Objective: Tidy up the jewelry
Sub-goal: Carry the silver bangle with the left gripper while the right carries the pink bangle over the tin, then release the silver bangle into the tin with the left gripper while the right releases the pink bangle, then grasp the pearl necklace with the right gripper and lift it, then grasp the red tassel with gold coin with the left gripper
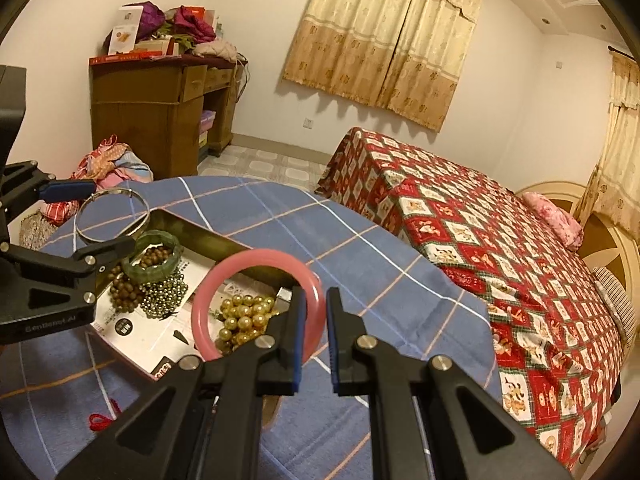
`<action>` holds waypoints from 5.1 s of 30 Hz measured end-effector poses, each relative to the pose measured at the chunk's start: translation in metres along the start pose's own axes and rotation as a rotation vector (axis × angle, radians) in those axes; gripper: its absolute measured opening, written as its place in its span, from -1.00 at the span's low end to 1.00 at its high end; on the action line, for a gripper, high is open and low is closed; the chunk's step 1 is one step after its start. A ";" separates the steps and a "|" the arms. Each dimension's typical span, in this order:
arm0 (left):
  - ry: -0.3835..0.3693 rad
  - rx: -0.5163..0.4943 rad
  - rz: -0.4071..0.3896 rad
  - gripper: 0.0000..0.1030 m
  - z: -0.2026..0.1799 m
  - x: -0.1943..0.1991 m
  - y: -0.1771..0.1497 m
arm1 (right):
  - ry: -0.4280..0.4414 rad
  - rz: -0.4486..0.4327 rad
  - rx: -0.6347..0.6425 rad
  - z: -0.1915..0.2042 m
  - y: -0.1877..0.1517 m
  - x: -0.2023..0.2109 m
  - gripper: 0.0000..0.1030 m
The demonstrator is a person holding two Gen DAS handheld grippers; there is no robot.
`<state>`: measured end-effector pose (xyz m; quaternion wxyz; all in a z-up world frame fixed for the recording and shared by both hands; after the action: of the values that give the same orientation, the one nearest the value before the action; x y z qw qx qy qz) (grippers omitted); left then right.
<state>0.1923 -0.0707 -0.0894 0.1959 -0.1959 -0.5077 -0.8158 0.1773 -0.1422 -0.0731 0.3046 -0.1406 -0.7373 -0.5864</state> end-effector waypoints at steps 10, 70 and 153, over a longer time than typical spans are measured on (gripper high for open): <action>0.016 -0.038 0.009 0.33 -0.010 -0.008 -0.003 | 0.013 0.037 0.004 0.005 -0.003 -0.015 -0.77; 0.044 0.052 0.088 0.59 0.002 0.063 -0.098 | 0.321 0.181 -0.125 0.064 -0.114 0.027 -0.57; -0.216 -0.067 0.187 -0.95 -0.079 0.059 -0.081 | 0.174 0.125 -0.256 -0.002 -0.137 0.044 -0.69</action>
<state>0.0907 -0.1165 -0.1522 0.2086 -0.3356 -0.4778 -0.7845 0.0660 -0.1878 -0.1527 0.3827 -0.1722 -0.6174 -0.6653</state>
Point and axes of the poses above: each gripper's, at about its wrist camera, not at the fingertips, and x roughly against the way its jaws point, z to its left, y to its top, the point moved 1 cm from there along -x, roughly the way its jaws point, and after that the axes turned 14 degrees about y, right-handed, at the moved point
